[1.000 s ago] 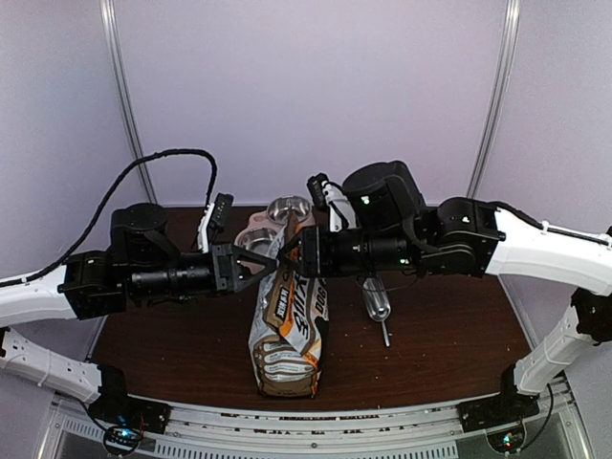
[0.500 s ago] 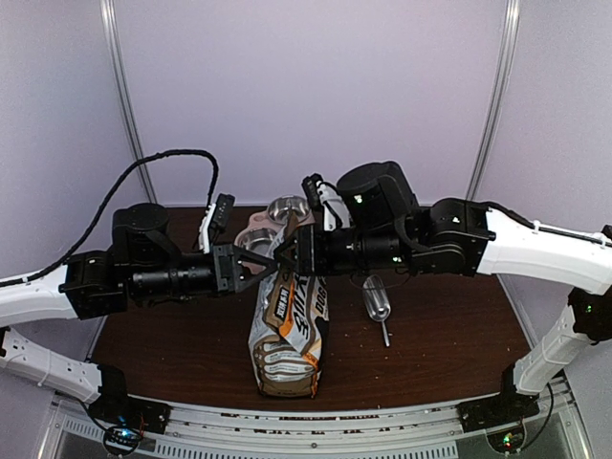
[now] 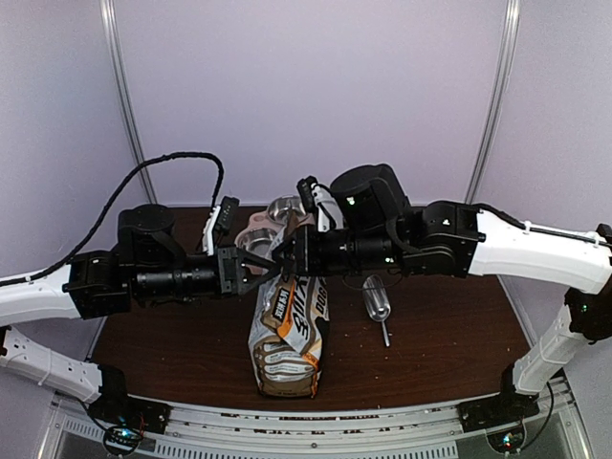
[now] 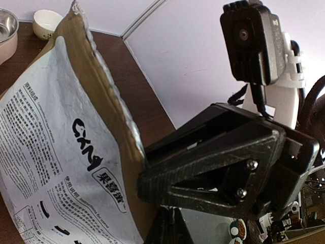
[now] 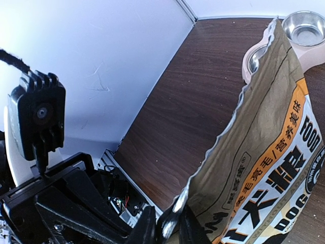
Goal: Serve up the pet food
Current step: Open the seal of the pet food bag.
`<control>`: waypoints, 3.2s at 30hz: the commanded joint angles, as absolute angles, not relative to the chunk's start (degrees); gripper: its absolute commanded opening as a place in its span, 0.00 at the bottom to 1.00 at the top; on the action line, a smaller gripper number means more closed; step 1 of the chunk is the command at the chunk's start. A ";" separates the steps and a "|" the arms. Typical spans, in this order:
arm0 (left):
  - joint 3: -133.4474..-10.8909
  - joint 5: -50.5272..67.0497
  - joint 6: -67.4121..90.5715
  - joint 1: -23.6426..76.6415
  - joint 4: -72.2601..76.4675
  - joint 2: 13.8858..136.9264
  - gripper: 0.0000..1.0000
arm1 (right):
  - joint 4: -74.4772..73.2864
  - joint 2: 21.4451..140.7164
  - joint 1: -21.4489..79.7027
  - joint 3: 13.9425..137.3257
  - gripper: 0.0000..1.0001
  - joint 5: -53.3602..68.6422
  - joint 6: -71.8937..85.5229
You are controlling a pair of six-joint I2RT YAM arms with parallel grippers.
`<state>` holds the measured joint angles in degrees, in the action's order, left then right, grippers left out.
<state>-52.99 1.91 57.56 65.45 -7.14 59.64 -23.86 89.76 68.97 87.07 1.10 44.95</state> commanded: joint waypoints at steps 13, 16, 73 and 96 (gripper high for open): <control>-53.86 -3.78 58.10 65.65 -9.07 57.27 0.00 | -23.67 86.42 68.89 80.99 0.00 -2.95 46.30; -53.16 -5.19 59.04 65.65 -9.67 56.51 0.00 | -23.56 85.47 68.87 79.94 0.00 -4.03 46.38; -71.98 3.23 49.33 65.65 -31.06 69.24 0.33 | -21.18 84.29 69.04 78.84 0.00 -2.11 43.04; -76.01 -1.40 48.95 65.65 -41.62 72.73 0.18 | -23.26 86.42 71.16 82.53 0.00 -2.97 40.97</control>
